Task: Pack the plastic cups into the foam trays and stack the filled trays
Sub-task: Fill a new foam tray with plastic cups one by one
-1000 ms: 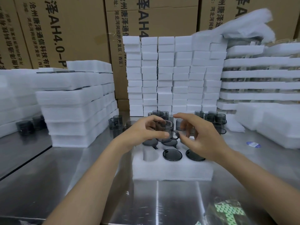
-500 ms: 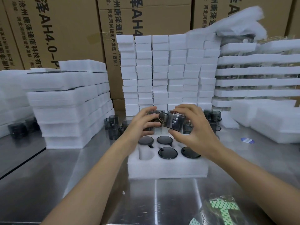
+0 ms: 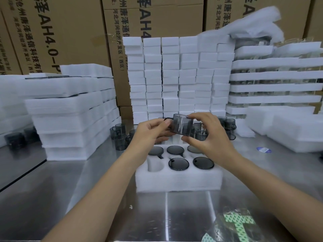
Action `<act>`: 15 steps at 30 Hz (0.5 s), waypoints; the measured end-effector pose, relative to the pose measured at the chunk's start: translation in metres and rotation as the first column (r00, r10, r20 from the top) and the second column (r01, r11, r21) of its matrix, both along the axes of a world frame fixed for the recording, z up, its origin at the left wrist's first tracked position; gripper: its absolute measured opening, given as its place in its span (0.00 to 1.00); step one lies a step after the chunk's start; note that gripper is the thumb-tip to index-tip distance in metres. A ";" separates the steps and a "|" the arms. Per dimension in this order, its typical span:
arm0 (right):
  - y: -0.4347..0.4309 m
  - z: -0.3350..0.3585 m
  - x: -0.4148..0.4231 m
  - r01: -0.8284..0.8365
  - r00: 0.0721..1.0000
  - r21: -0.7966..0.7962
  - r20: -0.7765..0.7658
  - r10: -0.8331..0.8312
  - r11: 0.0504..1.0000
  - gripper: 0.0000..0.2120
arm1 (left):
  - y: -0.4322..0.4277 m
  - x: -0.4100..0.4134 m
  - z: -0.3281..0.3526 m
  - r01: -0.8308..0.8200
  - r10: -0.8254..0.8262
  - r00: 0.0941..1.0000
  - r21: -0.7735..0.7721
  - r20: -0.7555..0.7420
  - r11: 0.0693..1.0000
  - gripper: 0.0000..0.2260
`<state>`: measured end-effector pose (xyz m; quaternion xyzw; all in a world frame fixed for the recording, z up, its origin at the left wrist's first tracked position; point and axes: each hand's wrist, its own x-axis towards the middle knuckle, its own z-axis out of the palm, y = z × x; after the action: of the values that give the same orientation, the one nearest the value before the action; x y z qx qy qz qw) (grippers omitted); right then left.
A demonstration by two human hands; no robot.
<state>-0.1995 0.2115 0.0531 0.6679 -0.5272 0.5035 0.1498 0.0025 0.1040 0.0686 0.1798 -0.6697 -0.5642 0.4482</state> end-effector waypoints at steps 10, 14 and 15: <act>0.004 0.000 0.009 -0.085 0.996 -0.015 0.016 0.085 0.996 0.28 | -0.006 0.007 0.005 -0.129 0.134 0.990 -0.101 0.047 0.987 0.08; 0.007 0.001 0.016 -0.084 0.996 -0.016 0.001 0.085 0.996 0.28 | -0.001 0.007 0.006 -0.095 0.109 0.989 -0.135 0.100 0.986 0.11; 0.007 0.001 0.017 -0.090 0.996 -0.017 -0.004 0.090 0.996 0.28 | 0.000 0.006 0.005 -0.075 0.094 0.988 -0.152 0.121 0.985 0.10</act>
<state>-0.1829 0.2182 0.0541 0.6904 -0.4921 0.5132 0.1335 0.0088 0.1038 0.0736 0.2101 -0.7285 -0.4810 0.4402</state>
